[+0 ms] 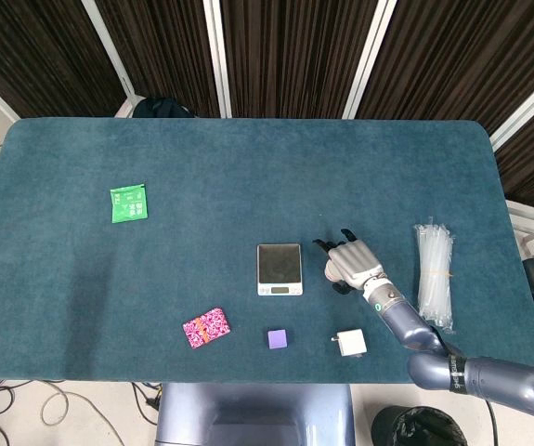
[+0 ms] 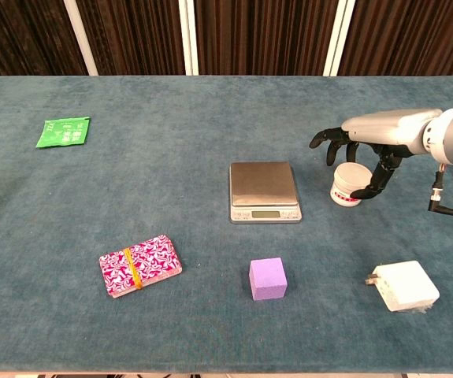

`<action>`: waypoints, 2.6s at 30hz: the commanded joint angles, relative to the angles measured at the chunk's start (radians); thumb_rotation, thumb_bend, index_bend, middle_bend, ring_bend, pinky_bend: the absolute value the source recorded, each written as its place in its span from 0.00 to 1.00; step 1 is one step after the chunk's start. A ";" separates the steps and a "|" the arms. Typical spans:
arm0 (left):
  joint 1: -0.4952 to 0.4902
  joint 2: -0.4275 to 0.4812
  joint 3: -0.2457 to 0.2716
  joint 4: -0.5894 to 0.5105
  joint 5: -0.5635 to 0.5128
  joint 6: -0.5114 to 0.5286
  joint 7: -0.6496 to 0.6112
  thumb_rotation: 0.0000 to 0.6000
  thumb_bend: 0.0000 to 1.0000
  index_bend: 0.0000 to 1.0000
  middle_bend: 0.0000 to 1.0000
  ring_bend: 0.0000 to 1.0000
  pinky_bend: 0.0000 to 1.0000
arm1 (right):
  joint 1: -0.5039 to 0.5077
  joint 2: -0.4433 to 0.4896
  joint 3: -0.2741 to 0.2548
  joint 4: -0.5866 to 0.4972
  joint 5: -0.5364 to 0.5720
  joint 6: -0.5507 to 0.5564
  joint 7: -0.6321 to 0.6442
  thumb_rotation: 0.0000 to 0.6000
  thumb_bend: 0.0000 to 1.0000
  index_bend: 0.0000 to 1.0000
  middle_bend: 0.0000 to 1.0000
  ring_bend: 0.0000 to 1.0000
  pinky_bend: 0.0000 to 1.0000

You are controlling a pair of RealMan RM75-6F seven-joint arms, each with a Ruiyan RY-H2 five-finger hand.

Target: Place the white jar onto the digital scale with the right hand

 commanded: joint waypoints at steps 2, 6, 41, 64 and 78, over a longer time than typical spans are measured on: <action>0.000 0.001 0.000 -0.001 -0.001 0.000 0.001 1.00 0.77 0.05 0.00 0.00 0.00 | 0.008 -0.013 -0.009 0.022 0.003 -0.007 0.009 1.00 0.36 0.12 0.27 0.35 0.01; 0.000 0.001 -0.001 -0.001 -0.003 -0.001 0.001 1.00 0.77 0.05 0.00 0.00 0.00 | 0.014 -0.023 -0.014 0.041 0.006 -0.011 0.016 1.00 0.36 0.13 0.28 0.37 0.02; 0.001 0.004 -0.003 -0.006 -0.006 -0.001 -0.006 1.00 0.77 0.06 0.00 0.00 0.00 | 0.071 0.005 0.010 -0.023 0.012 0.020 -0.012 1.00 0.53 0.33 0.42 0.54 0.12; 0.000 0.008 0.000 -0.009 -0.005 -0.009 -0.025 1.00 0.77 0.06 0.00 0.00 0.00 | 0.268 -0.161 0.057 0.030 0.231 0.044 -0.172 1.00 0.53 0.33 0.42 0.52 0.09; -0.001 0.011 -0.004 -0.012 -0.008 -0.009 -0.030 1.00 0.77 0.06 0.00 0.00 0.00 | 0.322 -0.181 0.030 0.061 0.336 0.009 -0.211 1.00 0.53 0.18 0.20 0.22 0.06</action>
